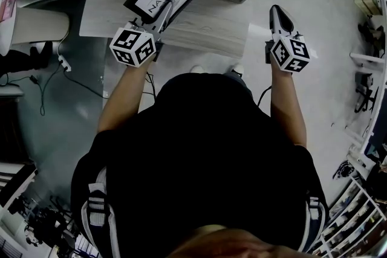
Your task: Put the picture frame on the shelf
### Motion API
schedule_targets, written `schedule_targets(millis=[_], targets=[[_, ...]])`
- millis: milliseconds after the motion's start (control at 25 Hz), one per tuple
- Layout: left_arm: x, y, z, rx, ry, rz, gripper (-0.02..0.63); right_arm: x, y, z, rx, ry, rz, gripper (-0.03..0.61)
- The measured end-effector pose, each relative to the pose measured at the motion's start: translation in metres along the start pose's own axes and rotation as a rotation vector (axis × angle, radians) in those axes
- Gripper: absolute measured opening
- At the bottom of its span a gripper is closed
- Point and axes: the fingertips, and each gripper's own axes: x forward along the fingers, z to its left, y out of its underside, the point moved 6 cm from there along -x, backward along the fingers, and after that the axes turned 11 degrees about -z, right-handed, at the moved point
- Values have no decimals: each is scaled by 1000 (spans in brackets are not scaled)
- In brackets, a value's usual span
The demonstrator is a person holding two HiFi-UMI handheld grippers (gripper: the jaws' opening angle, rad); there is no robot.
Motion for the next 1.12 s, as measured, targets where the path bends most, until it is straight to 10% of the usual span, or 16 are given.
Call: schedule_targets(millis=[1120], targets=[[30,2,-50,47,-229,-53,28,26,-1,-61,-13,-235,15,15]])
